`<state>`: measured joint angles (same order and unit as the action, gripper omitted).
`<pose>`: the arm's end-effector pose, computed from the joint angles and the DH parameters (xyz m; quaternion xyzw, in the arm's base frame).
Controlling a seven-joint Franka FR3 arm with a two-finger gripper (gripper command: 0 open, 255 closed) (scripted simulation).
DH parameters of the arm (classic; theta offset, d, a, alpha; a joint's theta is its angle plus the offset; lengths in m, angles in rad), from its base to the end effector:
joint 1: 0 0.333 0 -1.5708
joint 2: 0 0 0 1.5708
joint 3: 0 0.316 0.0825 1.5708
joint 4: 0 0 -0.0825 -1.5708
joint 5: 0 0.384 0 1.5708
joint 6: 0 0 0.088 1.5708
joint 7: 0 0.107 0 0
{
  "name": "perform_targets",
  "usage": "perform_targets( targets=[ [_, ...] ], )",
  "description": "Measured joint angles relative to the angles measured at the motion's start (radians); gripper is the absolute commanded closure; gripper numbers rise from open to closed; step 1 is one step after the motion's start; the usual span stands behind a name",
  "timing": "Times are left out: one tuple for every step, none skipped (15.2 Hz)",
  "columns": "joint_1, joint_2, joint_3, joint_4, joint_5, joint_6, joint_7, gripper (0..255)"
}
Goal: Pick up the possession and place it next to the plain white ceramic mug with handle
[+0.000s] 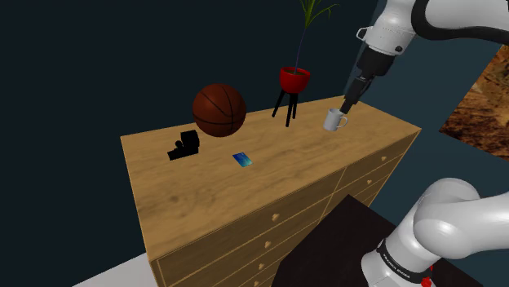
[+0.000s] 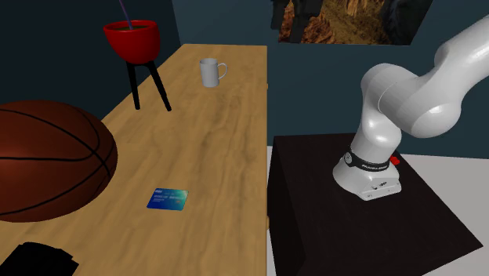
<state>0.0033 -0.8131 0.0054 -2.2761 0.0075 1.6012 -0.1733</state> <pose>0.3019 0.0041 0.6396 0.9935 0.0901 0.0690 0.0039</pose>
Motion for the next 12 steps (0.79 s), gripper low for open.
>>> perform_targets(
  targets=[
    [0.0,0.0,0.0,0.0,0.0,0.0,0.0,0],
    [0.0,0.012,0.006,-0.004,0.004,0.012,0.01,0],
    [-0.001,0.025,0.015,-0.011,0.009,0.024,0.025,0],
    [-0.001,0.053,0.026,-0.011,0.015,0.045,0.042,0],
    [-0.001,0.081,0.039,-0.007,0.023,0.059,0.063,0],
    [-0.002,0.114,0.051,-0.006,0.029,0.082,0.082,0],
    [-0.002,0.137,0.063,-0.009,0.036,0.099,0.103,0],
    [-0.003,0.17,0.074,-0.006,0.041,0.119,0.121,0],
    [-0.003,0.211,0.087,0.004,0.047,0.142,0.143,0],
    [-0.003,0.24,0.1,0.009,0.053,0.156,0.165,0],
    [-0.003,0.276,0.113,0.017,0.058,0.175,0.188,0],
    [-0.004,0.306,0.124,0.026,0.061,0.187,0.208,0]
  ],
)
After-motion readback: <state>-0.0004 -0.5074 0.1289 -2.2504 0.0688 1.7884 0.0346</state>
